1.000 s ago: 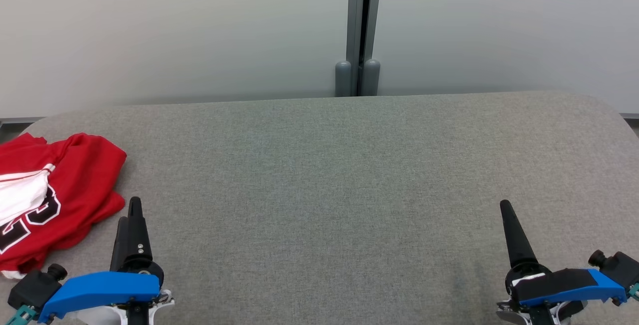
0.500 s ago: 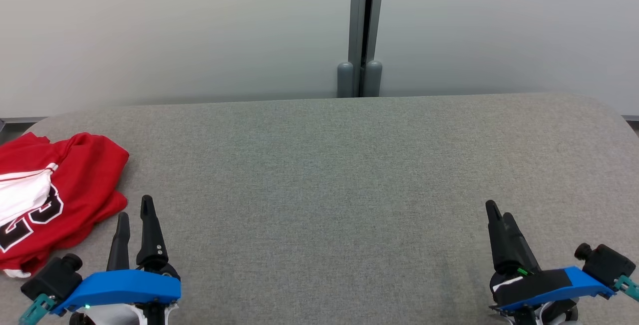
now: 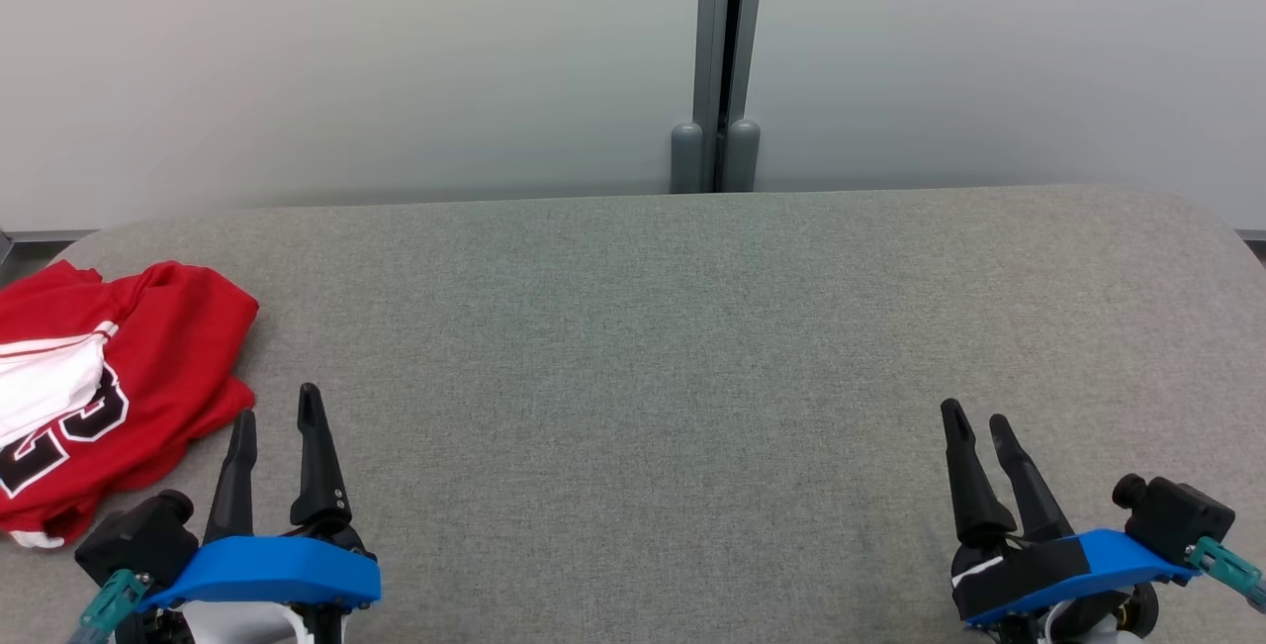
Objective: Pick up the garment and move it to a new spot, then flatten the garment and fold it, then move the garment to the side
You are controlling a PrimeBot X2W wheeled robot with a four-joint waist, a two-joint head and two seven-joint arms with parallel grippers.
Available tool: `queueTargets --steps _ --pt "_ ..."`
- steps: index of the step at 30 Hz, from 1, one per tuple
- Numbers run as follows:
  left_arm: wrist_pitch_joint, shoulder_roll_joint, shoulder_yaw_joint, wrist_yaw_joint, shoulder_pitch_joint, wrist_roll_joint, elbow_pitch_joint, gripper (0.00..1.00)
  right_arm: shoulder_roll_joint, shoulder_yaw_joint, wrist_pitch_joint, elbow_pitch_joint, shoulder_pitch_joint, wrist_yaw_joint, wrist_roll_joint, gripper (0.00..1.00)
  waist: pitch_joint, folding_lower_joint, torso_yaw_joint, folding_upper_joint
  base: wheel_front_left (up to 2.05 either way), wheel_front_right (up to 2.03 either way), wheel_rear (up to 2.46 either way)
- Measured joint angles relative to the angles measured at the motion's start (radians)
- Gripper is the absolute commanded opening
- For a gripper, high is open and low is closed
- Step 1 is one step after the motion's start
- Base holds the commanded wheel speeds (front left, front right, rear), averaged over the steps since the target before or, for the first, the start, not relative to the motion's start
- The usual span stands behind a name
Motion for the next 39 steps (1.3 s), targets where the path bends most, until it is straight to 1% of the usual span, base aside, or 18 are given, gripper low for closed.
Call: queueTargets --steps 10,19,20,25,39 --pt "-0.022 0.007 -0.02 0.01 0.0 0.096 0.014 1.0 -0.001 0.007 -0.022 0.008 -0.002 0.0 -0.111 1.0 0.001 0.0 0.003 0.0 0.0 0.0 0.0" --pt "-0.044 0.013 -0.028 0.027 0.0 0.183 0.023 1.0 -0.002 0.011 -0.045 0.013 -0.003 0.0 -0.204 1.0 -0.003 0.0 0.01 0.0 0.0 0.0 0.0" --pt "-0.048 0.016 -0.029 0.031 0.0 0.201 0.024 1.0 -0.002 0.012 -0.048 0.012 -0.004 0.0 -0.229 1.0 -0.003 0.0 0.01 0.0 0.0 0.0 0.0" --pt "-0.058 0.018 -0.031 0.037 0.0 0.236 0.025 1.0 -0.002 0.013 -0.057 0.012 -0.005 0.0 -0.263 1.0 -0.005 0.0 0.012 0.0 0.0 0.0 0.0" --pt "-0.084 0.028 -0.049 0.052 0.0 0.352 0.038 1.0 -0.003 0.003 -0.083 0.023 -0.007 0.0 -0.412 1.0 -0.006 0.0 0.015 0.0 0.0 0.0 0.0"
